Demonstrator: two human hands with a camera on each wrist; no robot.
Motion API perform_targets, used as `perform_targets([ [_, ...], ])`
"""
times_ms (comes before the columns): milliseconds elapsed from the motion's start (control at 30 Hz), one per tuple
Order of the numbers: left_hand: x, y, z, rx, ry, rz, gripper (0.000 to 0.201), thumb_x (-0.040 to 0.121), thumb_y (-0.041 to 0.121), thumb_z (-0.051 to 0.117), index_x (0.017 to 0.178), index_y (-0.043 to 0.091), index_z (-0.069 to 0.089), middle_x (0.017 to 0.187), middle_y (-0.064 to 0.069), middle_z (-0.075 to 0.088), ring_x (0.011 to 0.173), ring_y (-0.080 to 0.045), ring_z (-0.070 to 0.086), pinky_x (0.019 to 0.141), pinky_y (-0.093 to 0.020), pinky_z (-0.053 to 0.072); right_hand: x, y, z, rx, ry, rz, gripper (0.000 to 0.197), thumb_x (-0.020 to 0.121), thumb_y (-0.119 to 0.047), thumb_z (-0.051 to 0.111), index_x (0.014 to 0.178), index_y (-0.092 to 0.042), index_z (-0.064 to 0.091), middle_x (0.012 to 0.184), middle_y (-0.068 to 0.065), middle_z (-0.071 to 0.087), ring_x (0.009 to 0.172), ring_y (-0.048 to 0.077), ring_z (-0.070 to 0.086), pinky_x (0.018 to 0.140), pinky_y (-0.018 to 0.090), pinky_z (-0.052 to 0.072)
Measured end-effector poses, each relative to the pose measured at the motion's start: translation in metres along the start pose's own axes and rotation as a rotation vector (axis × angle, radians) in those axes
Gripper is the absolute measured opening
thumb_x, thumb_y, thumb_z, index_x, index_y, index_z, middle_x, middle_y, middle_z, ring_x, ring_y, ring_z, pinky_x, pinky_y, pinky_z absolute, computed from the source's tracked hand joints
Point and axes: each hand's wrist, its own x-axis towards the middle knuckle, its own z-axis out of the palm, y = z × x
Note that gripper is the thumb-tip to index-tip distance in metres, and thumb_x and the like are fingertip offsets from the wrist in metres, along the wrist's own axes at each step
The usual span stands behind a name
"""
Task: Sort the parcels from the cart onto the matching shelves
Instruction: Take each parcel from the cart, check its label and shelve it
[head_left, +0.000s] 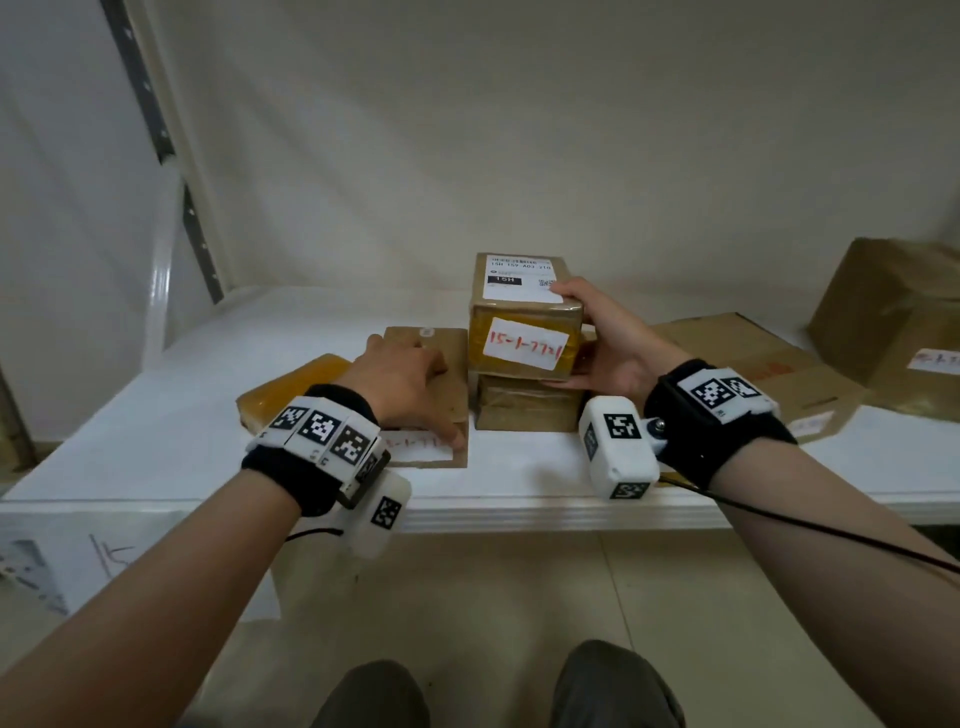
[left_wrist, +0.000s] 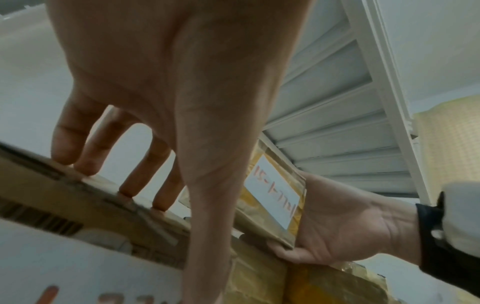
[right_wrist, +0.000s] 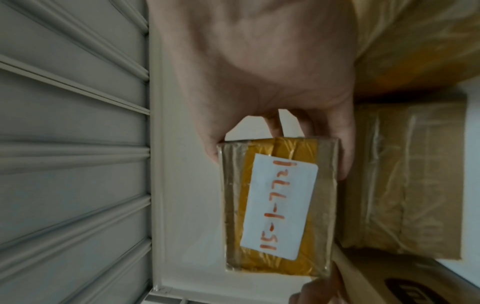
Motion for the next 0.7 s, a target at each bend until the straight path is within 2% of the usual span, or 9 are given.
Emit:
perform_targets([
  [167, 0.012, -0.003, -0.015, -0.017, -0.078, 0.005, 0.096, 0.056, 0.064, 0.084, 0.139, 0.027, 0.05, 0.132, 0.002, 0.054, 0.115, -0.021, 0.05, 0.095, -0.035, 0.047, 0.001, 0.003, 0.008, 0.034, 0.037, -0.025, 0.035, 0.087, -0.052, 0.067, 0.11, -0.025, 0.063, 0.104, 0.008, 0.068, 0.107, 0.027, 0.066, 0.075, 0.039, 0.06],
  [267, 0.016, -0.011, -0.022, -0.043, -0.135, 0.004, 0.104, 0.053, 0.061, 0.087, 0.144, 0.03, 0.046, 0.143, 0.006, 0.051, 0.125, -0.021, 0.05, 0.102, -0.036, 0.044, 0.001, 0.007, 0.008, 0.06, 0.05, -0.024, 0.04, 0.085, -0.053, 0.067, 0.112, -0.024, 0.063, 0.108, 0.009, 0.068, 0.108, 0.028, 0.066, 0.078, 0.04, 0.06],
  [333, 0.016, -0.017, -0.026, -0.06, -0.157, 0.018, 0.102, 0.056, 0.058, 0.087, 0.145, 0.03, 0.045, 0.144, 0.008, 0.05, 0.128, -0.02, 0.049, 0.104, -0.034, 0.042, 0.002, 0.009, 0.008, 0.072, 0.06, -0.028, 0.045, 0.084, -0.055, 0.067, 0.116, -0.025, 0.062, 0.108, 0.008, 0.068, 0.106, 0.027, 0.067, 0.076, 0.039, 0.06],
  [433, 0.014, -0.021, -0.029, -0.104, -0.171, 0.033, 0.099, 0.061, 0.062, 0.083, 0.145, 0.029, 0.045, 0.146, 0.007, 0.05, 0.13, -0.018, 0.048, 0.11, -0.037, 0.039, -0.001, 0.01, 0.009, 0.08, 0.058, -0.018, 0.046, 0.083, -0.056, 0.067, 0.117, -0.024, 0.061, 0.105, 0.008, 0.068, 0.104, 0.026, 0.066, 0.074, 0.038, 0.057],
  [500, 0.013, -0.022, -0.029, -0.122, -0.169, 0.042, 0.094, 0.067, 0.069, 0.074, 0.147, 0.028, 0.044, 0.148, 0.005, 0.048, 0.133, -0.019, 0.047, 0.113, -0.04, 0.037, -0.003, 0.011, 0.011, 0.09, 0.052, -0.012, 0.045, 0.084, -0.055, 0.066, 0.116, -0.024, 0.062, 0.104, 0.009, 0.068, 0.102, 0.026, 0.066, 0.073, 0.038, 0.054],
  [600, 0.011, -0.024, -0.026, -0.137, -0.16, 0.065, 0.09, 0.074, 0.072, 0.066, 0.148, 0.028, 0.041, 0.15, 0.003, 0.046, 0.135, -0.021, 0.045, 0.113, -0.041, 0.036, -0.007, 0.013, 0.015, 0.102, 0.045, -0.02, 0.043, 0.085, -0.054, 0.065, 0.117, -0.024, 0.062, 0.104, 0.008, 0.068, 0.099, 0.025, 0.066, 0.07, 0.036, 0.052],
  [700, 0.008, -0.03, -0.022, -0.158, -0.136, 0.078, 0.089, 0.072, 0.064, 0.074, 0.147, 0.03, 0.042, 0.147, 0.005, 0.048, 0.131, -0.018, 0.048, 0.103, -0.03, 0.037, -0.009, 0.014, 0.017, 0.124, 0.052, -0.03, 0.041, 0.086, -0.054, 0.065, 0.115, -0.025, 0.063, 0.108, 0.009, 0.067, 0.102, 0.026, 0.066, 0.072, 0.037, 0.053],
])
